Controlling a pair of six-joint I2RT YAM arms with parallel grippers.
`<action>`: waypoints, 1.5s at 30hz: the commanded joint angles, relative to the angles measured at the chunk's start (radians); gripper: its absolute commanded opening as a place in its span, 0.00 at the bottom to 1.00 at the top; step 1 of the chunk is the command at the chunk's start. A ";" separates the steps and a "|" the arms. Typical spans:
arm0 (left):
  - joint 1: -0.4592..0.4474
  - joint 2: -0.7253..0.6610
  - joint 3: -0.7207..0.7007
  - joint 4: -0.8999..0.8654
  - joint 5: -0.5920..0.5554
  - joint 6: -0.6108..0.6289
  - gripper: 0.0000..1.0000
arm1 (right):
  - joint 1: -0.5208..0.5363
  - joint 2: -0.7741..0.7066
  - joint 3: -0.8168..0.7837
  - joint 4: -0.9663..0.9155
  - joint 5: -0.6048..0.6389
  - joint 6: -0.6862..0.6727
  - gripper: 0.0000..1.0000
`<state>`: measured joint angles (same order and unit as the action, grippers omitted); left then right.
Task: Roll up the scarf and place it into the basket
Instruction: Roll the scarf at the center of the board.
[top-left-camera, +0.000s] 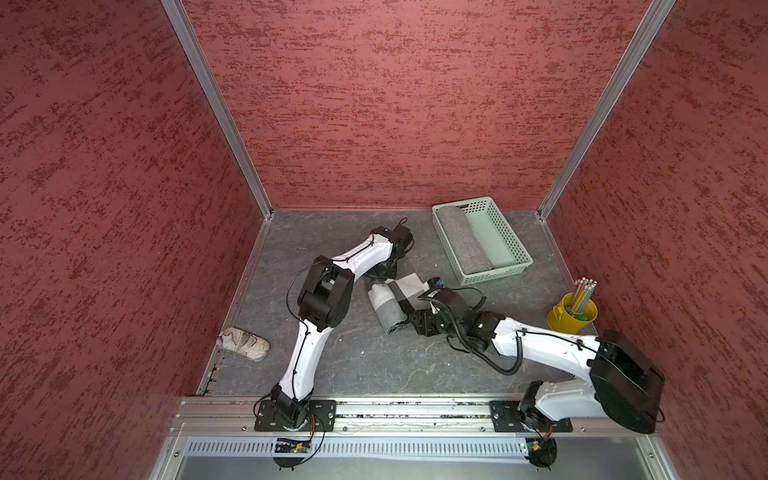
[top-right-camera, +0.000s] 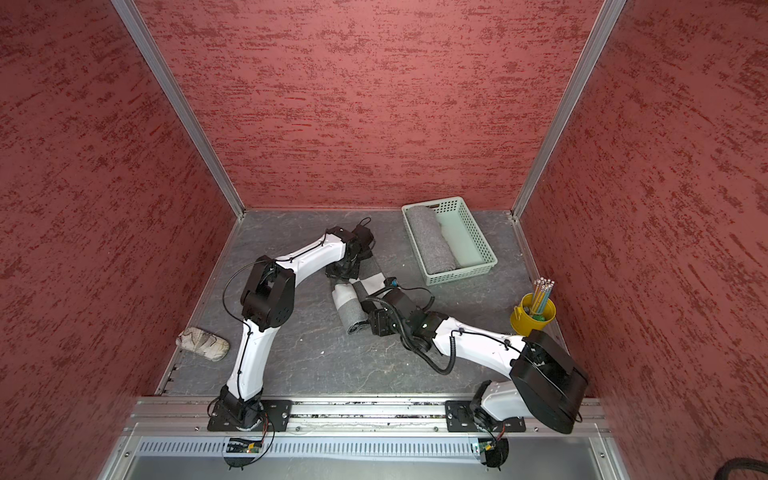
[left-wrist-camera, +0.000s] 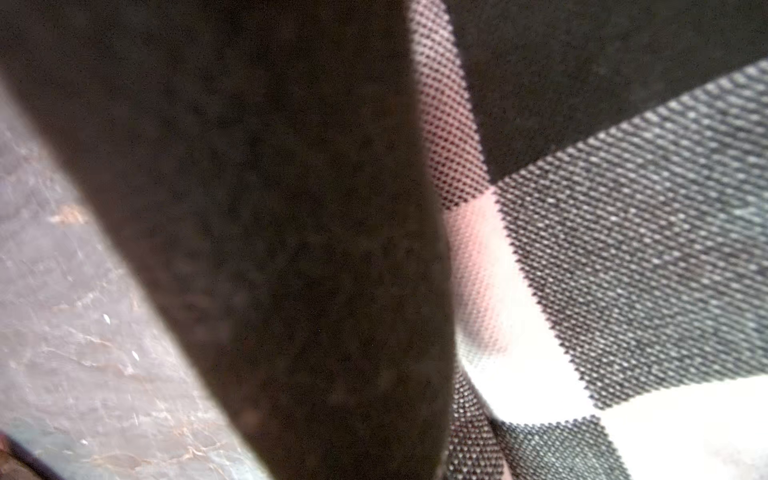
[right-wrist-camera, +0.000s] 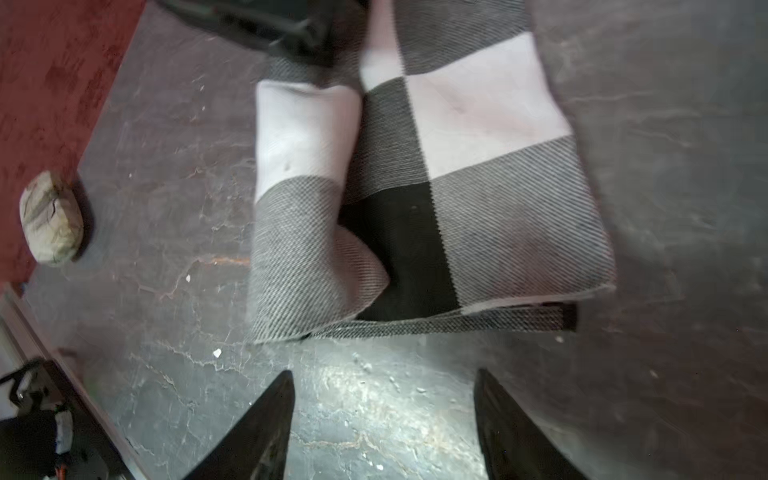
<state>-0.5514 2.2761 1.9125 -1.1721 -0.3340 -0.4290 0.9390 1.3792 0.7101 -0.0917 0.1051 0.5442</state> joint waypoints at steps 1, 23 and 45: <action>0.022 0.071 0.072 -0.089 0.034 0.042 0.11 | 0.106 0.066 0.061 0.096 0.271 -0.179 0.72; 0.043 0.087 0.093 -0.035 0.217 0.109 0.36 | 0.173 0.651 0.373 0.122 0.486 -0.458 0.67; 0.209 -0.587 -0.507 0.425 0.470 0.033 1.00 | -0.092 0.348 0.040 0.362 -0.497 0.186 0.00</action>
<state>-0.3439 1.7176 1.5177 -0.8547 0.0708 -0.3481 0.9119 1.7580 0.8406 0.1734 -0.1555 0.5526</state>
